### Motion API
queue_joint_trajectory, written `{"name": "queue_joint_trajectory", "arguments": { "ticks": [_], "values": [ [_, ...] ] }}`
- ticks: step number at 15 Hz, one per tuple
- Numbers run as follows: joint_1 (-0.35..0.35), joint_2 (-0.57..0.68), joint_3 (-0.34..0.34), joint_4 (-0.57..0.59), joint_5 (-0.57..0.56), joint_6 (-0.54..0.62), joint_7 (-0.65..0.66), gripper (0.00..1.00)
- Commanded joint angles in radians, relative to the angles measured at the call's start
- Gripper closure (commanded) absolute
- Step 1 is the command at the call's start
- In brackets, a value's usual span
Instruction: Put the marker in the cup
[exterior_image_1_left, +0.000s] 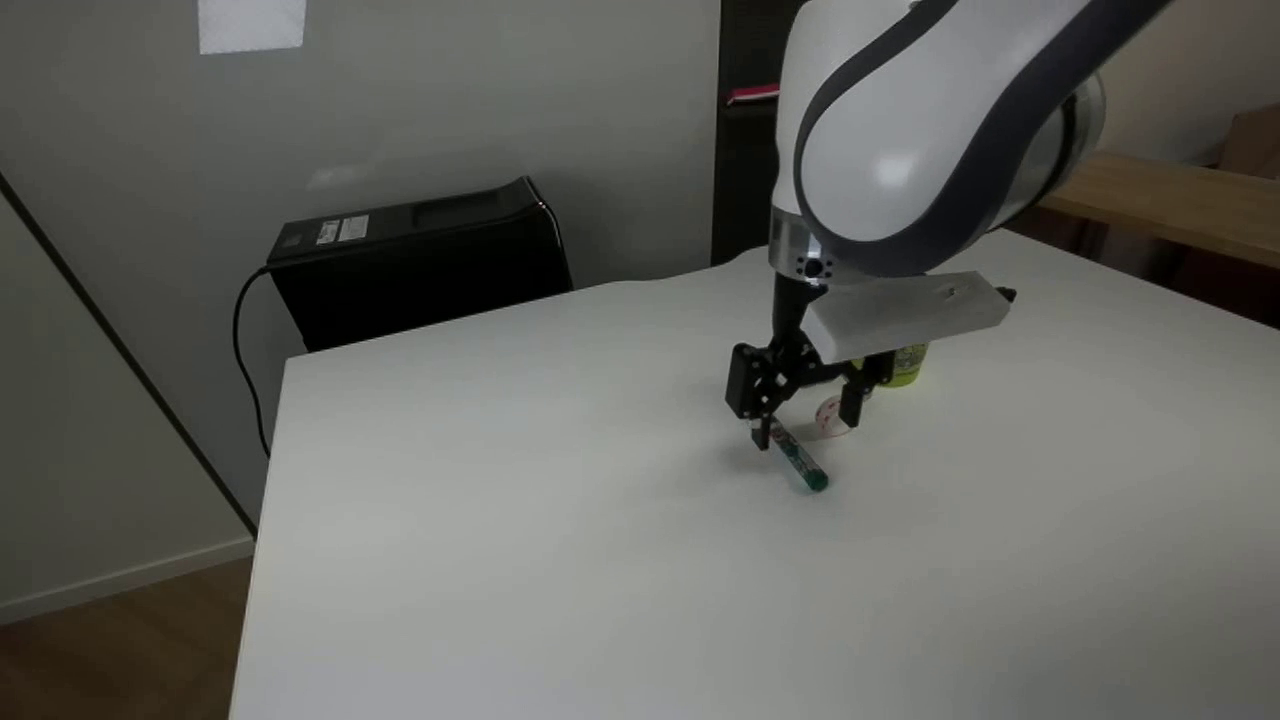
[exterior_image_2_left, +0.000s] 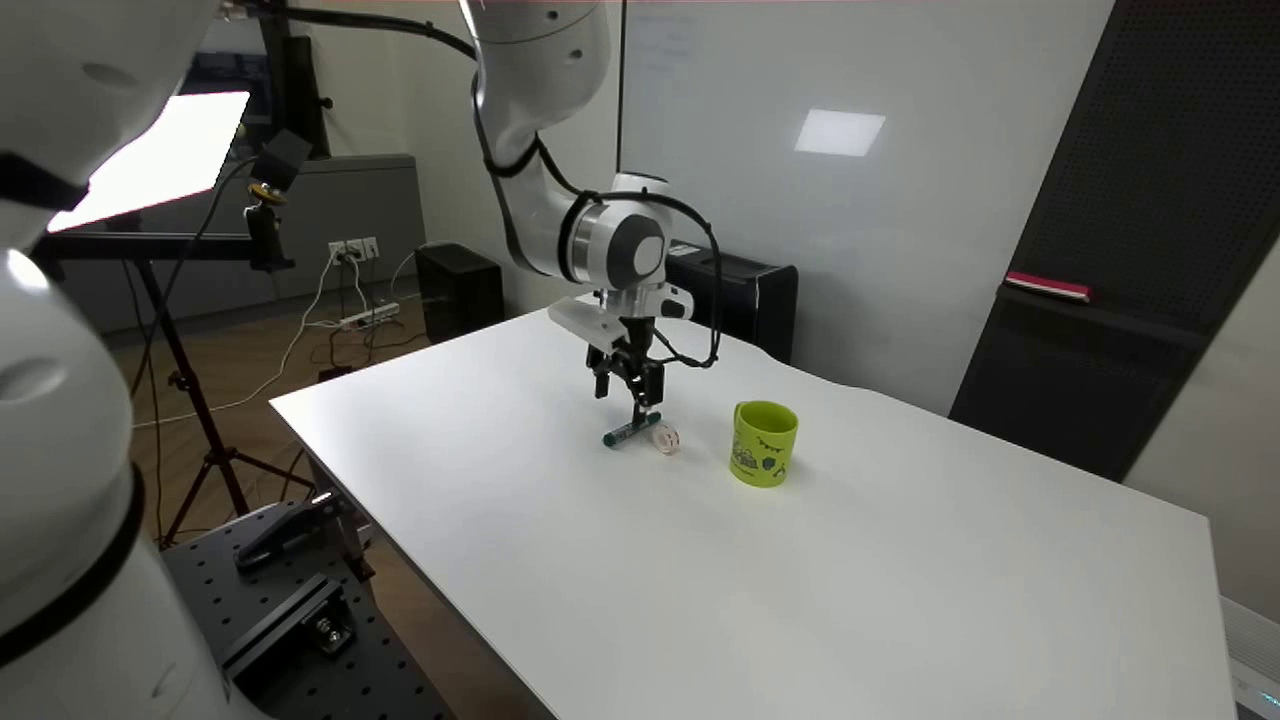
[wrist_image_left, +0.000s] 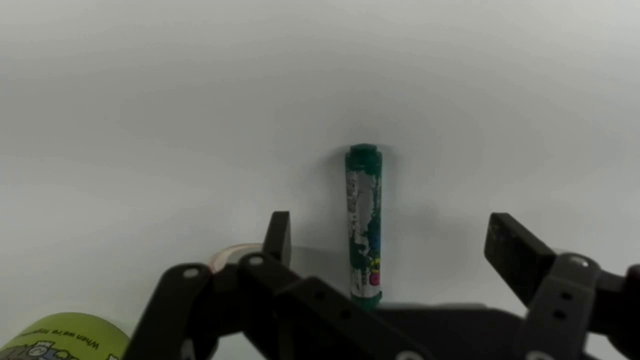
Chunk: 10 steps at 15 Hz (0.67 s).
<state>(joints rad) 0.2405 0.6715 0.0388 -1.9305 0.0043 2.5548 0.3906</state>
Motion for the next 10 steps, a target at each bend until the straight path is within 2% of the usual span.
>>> {"name": "queue_joint_trajectory", "arguments": {
  "ticks": [1,6,10],
  "values": [
    [0.029,0.032,-0.017,0.028,0.006,0.068,0.012,0.0],
    [0.052,0.062,-0.036,0.035,0.008,0.112,0.018,0.0],
    [0.064,0.08,-0.052,0.04,0.005,0.101,0.026,0.0]
  ]
}}
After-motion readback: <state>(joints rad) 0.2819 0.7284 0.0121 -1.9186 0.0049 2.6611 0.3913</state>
